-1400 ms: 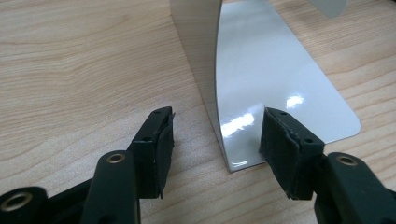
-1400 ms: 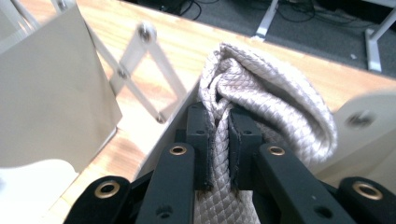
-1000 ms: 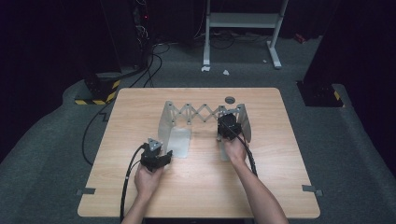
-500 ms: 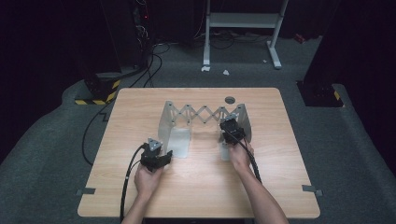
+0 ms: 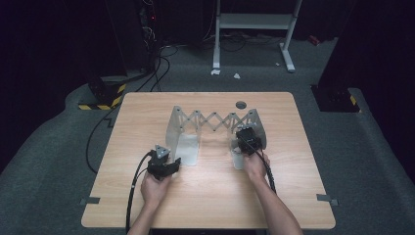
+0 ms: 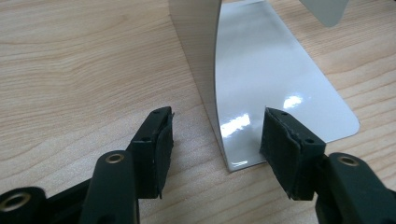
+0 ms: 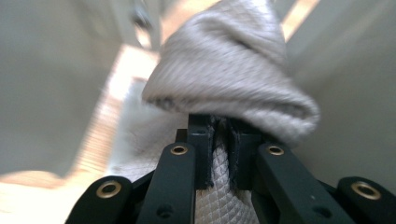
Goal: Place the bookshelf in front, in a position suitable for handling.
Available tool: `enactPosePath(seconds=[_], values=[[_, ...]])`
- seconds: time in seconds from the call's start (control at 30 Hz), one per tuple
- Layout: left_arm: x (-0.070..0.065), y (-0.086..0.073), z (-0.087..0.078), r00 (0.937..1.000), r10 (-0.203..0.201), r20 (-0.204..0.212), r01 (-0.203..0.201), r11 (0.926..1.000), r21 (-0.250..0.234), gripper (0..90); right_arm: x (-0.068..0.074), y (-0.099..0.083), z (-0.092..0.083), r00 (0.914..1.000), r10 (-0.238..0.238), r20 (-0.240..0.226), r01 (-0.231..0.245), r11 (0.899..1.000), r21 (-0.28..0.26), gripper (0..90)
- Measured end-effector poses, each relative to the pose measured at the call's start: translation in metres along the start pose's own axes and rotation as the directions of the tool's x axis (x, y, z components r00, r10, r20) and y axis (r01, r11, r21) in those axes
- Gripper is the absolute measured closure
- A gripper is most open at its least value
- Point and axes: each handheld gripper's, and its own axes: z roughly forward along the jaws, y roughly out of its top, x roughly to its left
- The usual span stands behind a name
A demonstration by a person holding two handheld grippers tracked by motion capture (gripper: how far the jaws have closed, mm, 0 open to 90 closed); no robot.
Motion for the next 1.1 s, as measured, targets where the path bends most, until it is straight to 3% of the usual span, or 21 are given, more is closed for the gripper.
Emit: enactPosePath(seconds=[0.1,0.23,0.53,0.7,0.8,0.93,1.1], values=[[0.0,0.0,0.0,1.0,0.0,0.0,0.0,1.0,0.0,43.8,-0.003,-0.004,0.004,0.9997,0.026,0.0,-0.026,1.0,-0.005,82.4],[0.0,0.0,0.0,1.0,0.0,0.0,0.0,1.0,0.0,43.9,-0.006,-0.001,-0.006,0.9987,0.051,-0.01,-0.051,0.998,-0.043,82.8],[0.0,0.0,0.0,1.0,0.002,-0.001,-0.002,1.0,0.0,43.8,-0.021,0.028,-0.058,0.9938,0.102,-0.044,-0.109,0.971,-0.213,82.9],[0.0,0.0,0.0,1.0,0.002,-0.001,-0.002,1.0,0.0,43.8,-0.024,0.044,-0.078,0.9965,0.081,-0.019,-0.083,0.961,-0.264,83.0],[0.0,0.0,0.0,1.0,0.002,-0.001,-0.002,1.0,0.0,43.8,-0.02,0.041,-0.074,0.9983,0.058,0.009,-0.054,0.965,-0.256,83.0],[0.0,0.0,0.0,1.0,0.001,-0.001,-0.001,1.0,0.0,43.8,-0.014,0.029,-0.055,0.9993,0.026,0.027,-0.02,0.98,-0.199,83.1],[0.0,0.0,0.0,1.0,0.001,-0.001,-0.001,1.0,0.0,43.8,-0.008,0.01,-0.024,0.9999,0.014,-0.005,-0.014,0.996,-0.09,83.0]])
